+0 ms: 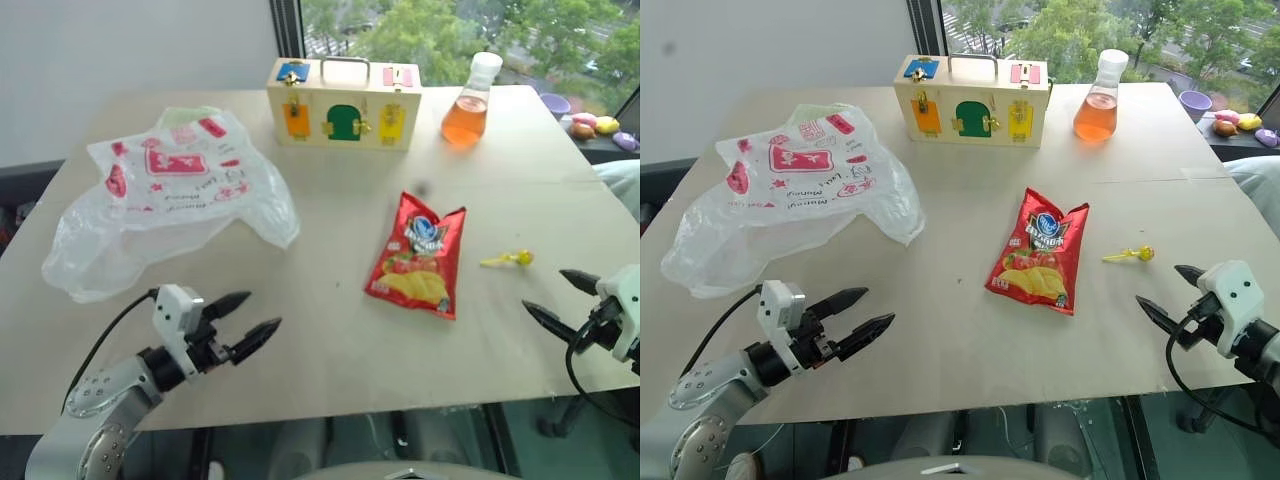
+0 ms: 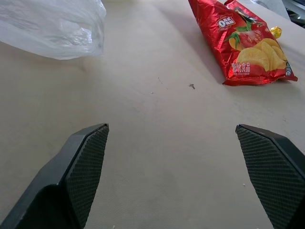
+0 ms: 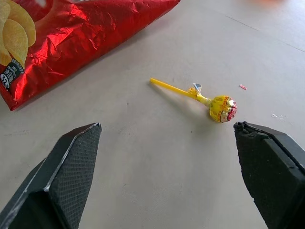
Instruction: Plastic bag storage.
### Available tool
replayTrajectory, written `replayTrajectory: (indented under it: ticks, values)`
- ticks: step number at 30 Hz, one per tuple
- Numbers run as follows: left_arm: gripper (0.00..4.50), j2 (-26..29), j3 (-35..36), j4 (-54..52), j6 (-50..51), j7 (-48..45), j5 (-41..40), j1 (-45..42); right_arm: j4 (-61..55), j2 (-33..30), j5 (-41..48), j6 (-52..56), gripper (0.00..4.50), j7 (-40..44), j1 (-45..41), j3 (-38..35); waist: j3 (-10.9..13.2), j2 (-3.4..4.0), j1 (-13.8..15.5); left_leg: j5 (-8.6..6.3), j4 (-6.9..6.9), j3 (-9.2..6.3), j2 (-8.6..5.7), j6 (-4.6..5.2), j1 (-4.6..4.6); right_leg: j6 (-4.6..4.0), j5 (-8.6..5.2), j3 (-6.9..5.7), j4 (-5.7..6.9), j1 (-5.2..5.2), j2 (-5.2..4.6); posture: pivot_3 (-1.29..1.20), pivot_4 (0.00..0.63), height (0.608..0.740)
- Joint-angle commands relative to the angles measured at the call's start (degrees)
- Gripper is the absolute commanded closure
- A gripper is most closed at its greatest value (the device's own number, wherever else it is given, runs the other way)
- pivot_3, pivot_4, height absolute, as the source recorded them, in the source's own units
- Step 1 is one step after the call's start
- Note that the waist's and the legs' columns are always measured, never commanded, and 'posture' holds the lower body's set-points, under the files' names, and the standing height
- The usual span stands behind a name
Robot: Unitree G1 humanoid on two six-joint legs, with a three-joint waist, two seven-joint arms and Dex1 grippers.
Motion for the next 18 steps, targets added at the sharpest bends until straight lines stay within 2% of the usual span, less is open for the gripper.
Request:
replayTrajectory:
  ticks: [1, 3, 5, 7, 9, 11, 14, 18]
  values:
    - [0.05, -2.05, 2.39, 0.61, -3.09, 4.33, 1.8, -4.05, -6.07, -0.37, 3.52, 1.87, 0.0, -0.27, -1.16, -2.29, 0.03, 0.07, 0.01, 0.0, 0.0, 0.0, 0.0, 0.0, 0.0, 0.0, 0.0, 0.0, 0.0, 0.0, 0.0, 0.0, 0.15, 0.74]
    - [0.05, -3.02, 4.86, 5.73, -7.11, 10.63, 6.49, -11.3, -13.54, 2.51, 9.23, 1.81, 0.0, -2.19, -3.57, -1.37, 0.04, 0.1, 0.25, 0.0, 0.02, 0.0, -0.02, 0.0, 0.0, 0.01, 0.01, 0.02, 0.03, 0.0, 0.0, 0.0, 0.15, 0.74]
    - [0.05, -2.57, 6.37, 9.26, -8.75, 12.18, 8.44, -15.11, -17.31, 3.57, 15.26, 4.36, 0.0, -2.66, -5.32, -0.64, 0.04, 0.06, 0.23, 0.01, 0.09, -0.2, 0.08, 0.01, 0.01, 0.01, 0.02, -0.11, 0.11, 0.04, 0.18, 0.0, 0.15, 0.74]
    - [0.05, -0.75, 7.02, 12.37, -11.38, 10.83, 11.14, -16.52, -19.93, 3.83, 18.77, 6.32, 0.0, -3.35, -7.34, 0.42, -0.03, 0.05, -0.11, 0.01, 0.06, -0.24, 0.12, 0.01, 0.11, 0.0, 0.03, -0.09, 0.11, 0.17, 0.24, 0.0, 0.15, 0.74]
    - [0.05, 2.77, 7.25, 16.39, -19.74, 6.6, 15.99, -16.2, -24.15, 3.03, 22.73, 7.87, 0.0, -2.74, -7.55, 2.17, -0.03, 0.01, -0.29, 0.0, 0.03, -0.16, 0.12, 0.0, 0.11, -0.01, 0.02, -0.03, 0.0, 0.18, 0.23, 0.0, 0.15, 0.74]
    - [0.05, 5.04, 8.24, 20.45, -25.87, 2.89, 17.37, -16.39, -27.3, 2.26, 25.94, 9.15, 0.0, -2.7, -7.93, 3.6, -0.01, 0.02, -0.14, -0.01, 0.0, -0.05, 0.07, 0.0, 0.07, -0.05, 0.03, 0.05, -0.04, 0.12, 0.16, 0.0, 0.15, 0.74]
    - [0.05, 9.54, 9.57, 29.92, -34.3, -1.33, 19.81, -18.17, -29.52, 0.84, 28.4, 9.63, 0.0, -1.94, -10.33, 5.48, 0.02, -0.03, 0.14, -0.03, -0.02, -0.06, 0.02, 0.0, -0.05, -0.22, 0.13, 0.03, -0.09, 0.01, 0.08, 0.0, 0.15, 0.74]
    - [0.05, 16.03, 7.25, 46.65, -44.91, -0.15, 26.76, -26.86, -29.33, 1.56, 26.44, 6.59, 0.0, 0.41, -10.79, 6.81, 0.01, -0.18, 0.79, -0.03, 0.01, -0.11, 0.01, 0.01, -0.02, 0.01, 0.01, -0.09, -0.07, 0.06, 0.02, 0.0, 0.15, 0.74]
